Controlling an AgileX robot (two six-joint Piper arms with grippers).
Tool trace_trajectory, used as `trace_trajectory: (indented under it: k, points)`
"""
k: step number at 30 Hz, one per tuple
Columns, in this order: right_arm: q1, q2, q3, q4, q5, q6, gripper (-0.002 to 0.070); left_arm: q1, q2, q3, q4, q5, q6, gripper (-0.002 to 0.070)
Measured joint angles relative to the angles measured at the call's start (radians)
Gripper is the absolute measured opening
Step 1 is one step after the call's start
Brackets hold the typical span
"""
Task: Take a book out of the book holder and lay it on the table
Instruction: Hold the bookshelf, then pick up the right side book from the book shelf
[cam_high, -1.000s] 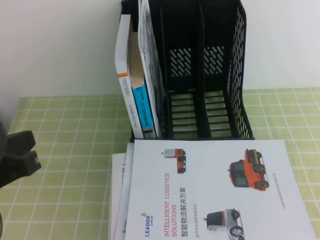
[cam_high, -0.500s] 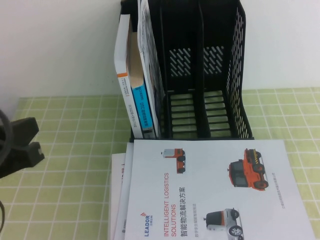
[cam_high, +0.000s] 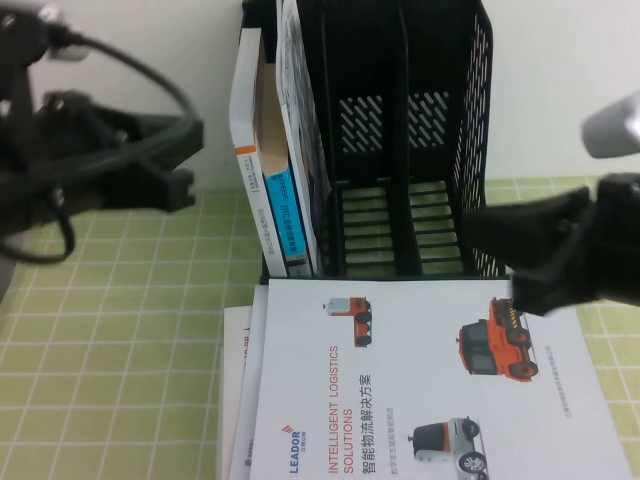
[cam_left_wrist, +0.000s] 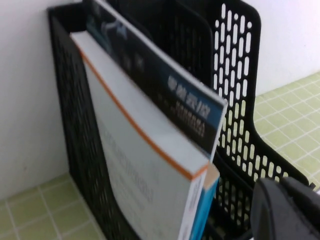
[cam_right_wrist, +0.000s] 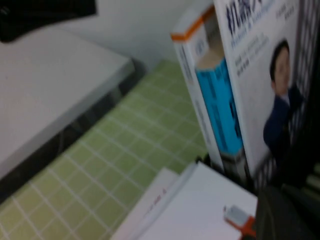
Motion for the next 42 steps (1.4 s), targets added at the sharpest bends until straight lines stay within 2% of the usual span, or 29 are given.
trace_trajectory:
  k: [4,8,12,18,21,28,42]
  points:
    - [0.177,0.072,-0.018,0.245,-0.290,-0.222,0.0008,0.000,0.125,-0.121,-0.031,0.074,0.111,-0.0003]
    - [0.268,0.196,-0.094,0.339,-0.377,-0.435,0.0063,0.000,0.222,-0.198,-0.038,0.101,0.176,-0.0002]
    - [0.303,0.316,-0.198,0.367,-0.410,-0.513,0.0159,0.000,0.307,-0.214,-0.036,0.108,0.194,-0.0003]
    - [0.303,0.441,-0.357,0.425,-0.539,-0.534,0.0356,0.000,0.369,-0.235,-0.053,0.140,0.204,-0.0003]
    - [0.303,0.500,-0.428,0.430,-0.553,-0.567,0.0427,0.000,0.372,-0.239,-0.053,0.131,0.207,-0.0003]
    - [0.303,0.620,-0.520,0.438,-0.606,-0.617,0.0454,0.002,0.374,-0.241,-0.049,0.122,0.207,-0.0003]
    - [0.211,0.652,-0.526,0.488,-0.643,-0.591,0.0420,0.002,0.376,-0.241,-0.045,0.102,0.207,-0.0003]
